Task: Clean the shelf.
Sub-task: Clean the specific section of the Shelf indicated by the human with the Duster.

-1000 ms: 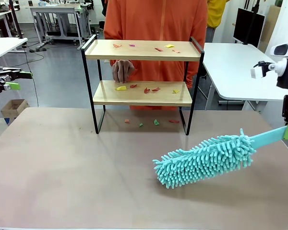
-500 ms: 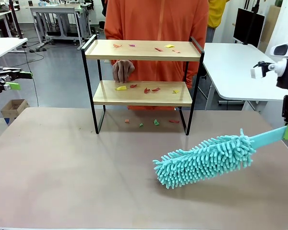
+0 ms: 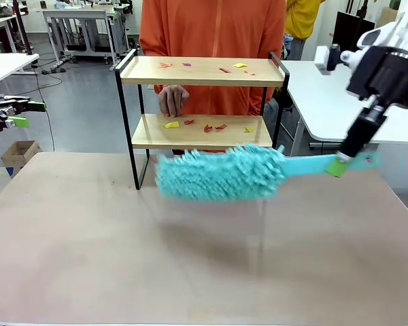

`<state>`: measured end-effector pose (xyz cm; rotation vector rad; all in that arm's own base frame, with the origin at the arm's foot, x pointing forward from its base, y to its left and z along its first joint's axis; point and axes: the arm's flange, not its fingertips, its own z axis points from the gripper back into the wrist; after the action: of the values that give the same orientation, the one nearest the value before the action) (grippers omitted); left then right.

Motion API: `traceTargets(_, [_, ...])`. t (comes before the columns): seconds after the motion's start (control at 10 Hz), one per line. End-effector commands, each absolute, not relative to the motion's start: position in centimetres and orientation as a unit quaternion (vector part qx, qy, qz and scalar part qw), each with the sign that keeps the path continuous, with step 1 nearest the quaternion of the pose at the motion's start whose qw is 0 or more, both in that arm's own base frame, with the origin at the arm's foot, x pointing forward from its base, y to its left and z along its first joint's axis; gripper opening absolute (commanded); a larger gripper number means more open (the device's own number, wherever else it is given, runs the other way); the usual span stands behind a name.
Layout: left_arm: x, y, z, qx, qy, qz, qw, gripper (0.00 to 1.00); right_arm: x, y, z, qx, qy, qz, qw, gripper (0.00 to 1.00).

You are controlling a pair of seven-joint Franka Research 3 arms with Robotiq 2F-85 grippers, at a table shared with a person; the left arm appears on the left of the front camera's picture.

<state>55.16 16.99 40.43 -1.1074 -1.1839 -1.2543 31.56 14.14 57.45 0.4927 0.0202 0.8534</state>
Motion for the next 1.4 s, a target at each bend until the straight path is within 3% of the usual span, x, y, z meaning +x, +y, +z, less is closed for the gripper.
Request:
traceTargets(0.0, [54.9, 16.7, 40.7, -0.460, -0.492, -0.525, 0.520, 1.00, 30.4, 16.9, 55.9, 0.259, -0.082, 0.338, 0.901, 0.13])
traceTargets(0.6, [54.9, 16.7, 40.7, -0.460, -0.492, -0.525, 0.520, 1.00, 31.2, 16.7, 57.2, 0.273, -0.053, 0.346, 0.896, 0.13])
traceTargets(1.0, [54.9, 16.7, 40.7, -0.460, -0.492, -0.525, 0.520, 1.00, 30.1, 23.0, 57.4, 0.210, -0.092, 0.244, 0.942, 0.13])
traceTargets(1.3, [54.9, 16.7, 40.7, -0.460, -0.492, -0.525, 0.520, 1.00, 30.1, 28.0, 58.0, 0.219, -0.126, 0.187, 0.949, 0.13])
